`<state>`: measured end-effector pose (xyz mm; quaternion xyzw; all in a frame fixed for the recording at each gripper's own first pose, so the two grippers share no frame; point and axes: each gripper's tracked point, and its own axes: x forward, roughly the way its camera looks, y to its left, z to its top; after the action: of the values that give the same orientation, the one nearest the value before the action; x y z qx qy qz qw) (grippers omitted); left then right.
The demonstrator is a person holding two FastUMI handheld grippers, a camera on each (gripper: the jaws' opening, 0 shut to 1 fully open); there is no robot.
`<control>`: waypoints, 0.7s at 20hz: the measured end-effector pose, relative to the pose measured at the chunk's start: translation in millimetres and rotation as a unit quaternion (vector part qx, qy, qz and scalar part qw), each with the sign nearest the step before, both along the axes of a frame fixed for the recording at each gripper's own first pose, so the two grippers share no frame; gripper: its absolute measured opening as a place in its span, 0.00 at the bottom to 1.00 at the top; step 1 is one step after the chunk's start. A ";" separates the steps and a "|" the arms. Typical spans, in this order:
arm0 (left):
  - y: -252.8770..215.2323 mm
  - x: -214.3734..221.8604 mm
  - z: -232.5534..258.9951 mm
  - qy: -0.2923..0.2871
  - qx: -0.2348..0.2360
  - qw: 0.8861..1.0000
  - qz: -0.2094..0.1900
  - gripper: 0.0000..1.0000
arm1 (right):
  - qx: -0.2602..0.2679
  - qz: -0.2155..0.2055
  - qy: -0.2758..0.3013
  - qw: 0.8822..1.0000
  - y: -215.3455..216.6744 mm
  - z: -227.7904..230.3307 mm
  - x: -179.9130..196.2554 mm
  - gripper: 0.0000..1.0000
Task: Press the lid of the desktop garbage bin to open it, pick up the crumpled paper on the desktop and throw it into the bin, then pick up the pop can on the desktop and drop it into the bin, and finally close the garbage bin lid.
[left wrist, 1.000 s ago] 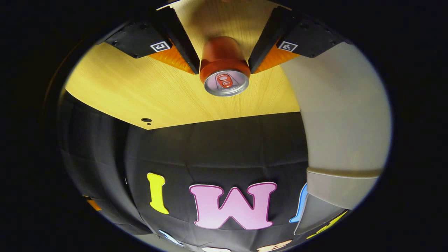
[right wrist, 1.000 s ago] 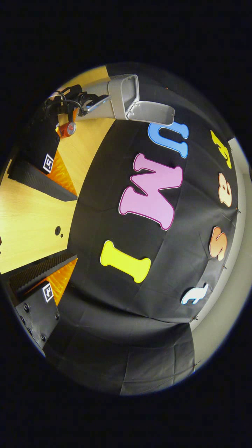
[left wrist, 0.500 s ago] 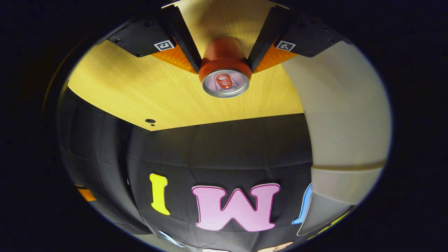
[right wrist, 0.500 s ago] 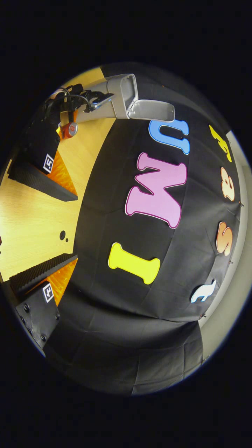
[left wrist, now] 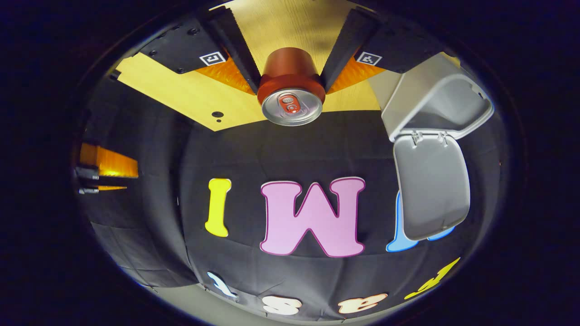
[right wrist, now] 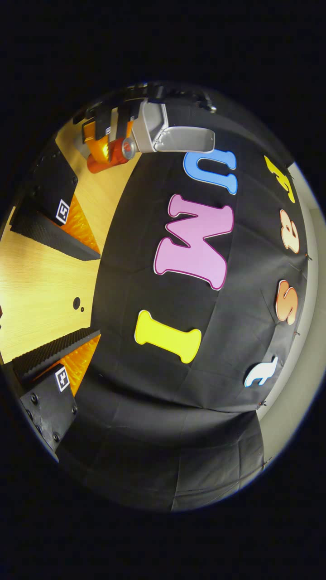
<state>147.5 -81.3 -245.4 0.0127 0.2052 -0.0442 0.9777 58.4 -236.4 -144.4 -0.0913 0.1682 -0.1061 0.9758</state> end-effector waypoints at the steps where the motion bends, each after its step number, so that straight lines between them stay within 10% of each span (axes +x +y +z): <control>1: 1.9 2.5 20.6 -0.008 -0.003 1.000 0.000 0.89 | -0.001 -0.003 -0.005 1.000 -2.5 5.0 0.5 0.97; 8: 60.2 15.8 151.4 -0.089 0.070 0.993 0.018 0.89 | 0.027 -0.057 -0.031 0.998 -25.2 31.7 -4.1 0.97; 14: 128.9 -0.2 161.5 -0.085 0.117 0.988 0.054 0.88 | 0.036 -0.087 -0.011 0.995 -22.2 32.4 -9.5 0.97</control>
<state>147.3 47.6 -83.9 0.1195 0.1250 0.0345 0.9843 48.9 -258.6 -112.0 -0.0402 0.1686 -0.1859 0.9671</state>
